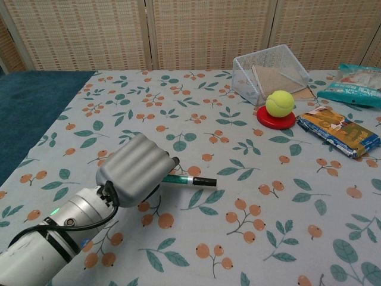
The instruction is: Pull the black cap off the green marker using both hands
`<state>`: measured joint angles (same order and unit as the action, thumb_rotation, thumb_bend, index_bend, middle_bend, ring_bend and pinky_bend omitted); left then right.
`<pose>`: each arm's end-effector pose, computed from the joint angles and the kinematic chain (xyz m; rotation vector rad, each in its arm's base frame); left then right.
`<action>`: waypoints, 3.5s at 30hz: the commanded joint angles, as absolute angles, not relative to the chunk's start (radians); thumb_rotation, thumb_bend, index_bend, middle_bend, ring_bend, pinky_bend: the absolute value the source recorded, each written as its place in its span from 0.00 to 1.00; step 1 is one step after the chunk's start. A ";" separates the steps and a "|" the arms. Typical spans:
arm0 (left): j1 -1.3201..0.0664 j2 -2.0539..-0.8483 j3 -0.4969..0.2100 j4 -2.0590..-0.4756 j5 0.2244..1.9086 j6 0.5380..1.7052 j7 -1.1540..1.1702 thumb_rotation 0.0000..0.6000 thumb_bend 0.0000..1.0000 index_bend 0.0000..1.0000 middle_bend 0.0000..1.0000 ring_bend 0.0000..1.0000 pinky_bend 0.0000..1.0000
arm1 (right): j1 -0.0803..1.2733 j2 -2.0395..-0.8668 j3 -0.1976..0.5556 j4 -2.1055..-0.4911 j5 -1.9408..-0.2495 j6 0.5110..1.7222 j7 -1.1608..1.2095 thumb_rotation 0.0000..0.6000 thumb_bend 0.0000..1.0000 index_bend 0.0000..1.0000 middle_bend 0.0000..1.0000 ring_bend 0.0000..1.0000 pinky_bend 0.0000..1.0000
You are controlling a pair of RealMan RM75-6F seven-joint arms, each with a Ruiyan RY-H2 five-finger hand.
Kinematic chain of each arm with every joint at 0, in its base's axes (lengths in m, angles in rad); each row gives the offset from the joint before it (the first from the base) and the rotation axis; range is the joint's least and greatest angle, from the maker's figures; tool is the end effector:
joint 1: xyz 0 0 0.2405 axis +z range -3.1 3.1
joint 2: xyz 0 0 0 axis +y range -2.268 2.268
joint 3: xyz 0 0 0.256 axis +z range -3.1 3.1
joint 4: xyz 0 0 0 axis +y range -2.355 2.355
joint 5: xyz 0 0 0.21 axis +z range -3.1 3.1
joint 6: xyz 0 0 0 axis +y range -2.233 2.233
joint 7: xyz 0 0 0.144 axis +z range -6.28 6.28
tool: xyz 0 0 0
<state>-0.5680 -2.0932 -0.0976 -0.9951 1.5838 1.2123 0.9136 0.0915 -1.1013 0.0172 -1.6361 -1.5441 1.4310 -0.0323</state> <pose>-0.1195 0.2608 -0.1352 -1.9155 -0.0861 -0.7693 -0.3064 -0.1752 0.1485 1.4849 -0.9237 0.8596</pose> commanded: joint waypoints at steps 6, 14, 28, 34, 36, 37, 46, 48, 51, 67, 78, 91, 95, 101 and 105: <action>-0.546 -2.069 -0.094 -1.117 1.615 1.311 0.934 1.00 0.55 0.90 0.99 0.83 0.98 | 0.106 -1.207 0.007 -1.676 -1.592 1.431 -0.080 0.83 0.16 0.01 0.00 0.00 0.00; -0.531 -2.002 -0.132 -1.376 1.552 1.294 1.107 1.00 0.56 0.91 1.00 0.83 0.98 | 0.221 -1.378 0.080 -1.752 -1.570 1.319 -0.299 1.00 0.16 0.29 0.00 0.00 0.00; -0.526 -2.030 -0.105 -1.503 1.509 1.277 1.186 1.00 0.56 0.91 1.00 0.83 0.98 | 0.314 -1.604 0.132 -1.655 -1.545 1.299 -0.229 1.00 0.17 0.42 0.01 0.00 0.00; -0.535 -2.048 -0.100 -1.490 1.520 1.275 1.197 1.00 0.56 0.91 1.00 0.83 0.98 | 0.330 -1.585 0.111 -1.713 -1.506 1.243 -0.191 1.00 0.17 0.43 0.01 0.00 0.00; -0.539 -2.051 -0.100 -1.486 1.524 1.273 1.200 1.00 0.56 0.91 1.00 0.83 0.98 | 0.333 -1.574 0.107 -1.745 -1.486 1.226 -0.180 1.00 0.16 0.43 0.01 0.00 0.00; -0.541 -2.051 -0.101 -1.484 1.525 1.272 1.203 1.00 0.56 0.91 1.00 0.83 0.98 | 0.336 -1.567 0.106 -1.759 -1.479 1.219 -0.183 1.00 0.17 0.43 0.01 0.00 0.00; -0.557 -2.049 -0.110 -1.469 1.529 1.258 1.221 1.00 0.56 0.91 1.00 0.83 0.98 | 0.349 -1.525 0.090 -1.833 -1.445 1.187 -0.211 1.00 0.16 0.43 0.01 0.00 0.00; -0.561 -2.047 -0.112 -1.464 1.527 1.253 1.222 1.00 0.56 0.91 1.00 0.83 0.98 | 0.351 -1.516 0.086 -1.849 -1.441 1.182 -0.212 1.00 0.16 0.42 0.01 0.00 0.00; -0.563 -2.041 -0.118 -1.461 1.522 1.251 1.220 1.00 0.56 0.91 1.00 0.83 0.98 | 0.351 -1.508 0.083 -1.861 -1.445 1.191 -0.218 1.00 0.16 0.42 0.01 0.00 0.00; -0.565 -2.050 -0.114 -1.466 1.522 1.262 1.224 1.00 0.56 0.91 1.00 0.83 0.98 | 0.369 -1.569 0.091 -1.807 -1.388 1.190 -0.263 1.00 0.17 0.49 0.03 0.00 0.00; -0.561 -2.046 -0.107 -1.484 1.523 1.270 1.224 1.00 0.56 0.91 1.00 0.83 0.98 | 0.373 -1.590 0.087 -1.809 -1.378 1.201 -0.275 1.00 0.17 0.54 0.04 0.00 0.00; -0.555 -2.040 -0.093 -1.507 1.529 1.273 1.227 1.00 0.56 0.91 1.00 0.83 0.98 | 0.377 -1.597 0.085 -1.806 -1.378 1.212 -0.273 1.00 0.21 0.58 0.06 0.00 0.00; -0.554 -2.038 -0.094 -1.509 1.529 1.273 1.227 1.00 0.56 0.91 1.00 0.83 0.98 | 0.378 -1.601 0.084 -1.804 -1.374 1.213 -0.276 1.00 0.23 0.62 0.09 0.00 0.00; -0.550 -2.032 -0.090 -1.526 1.528 1.273 1.211 1.00 0.56 0.91 1.00 0.83 0.98 | 0.376 -1.614 0.087 -1.796 -1.369 1.225 -0.282 1.00 0.29 0.79 0.18 0.00 0.00; -0.548 -2.026 -0.087 -1.539 1.529 1.271 1.195 1.00 0.56 0.91 1.00 0.84 0.98 | 0.373 -1.625 0.090 -1.790 -1.361 1.235 -0.294 1.00 0.33 0.93 0.26 0.00 0.00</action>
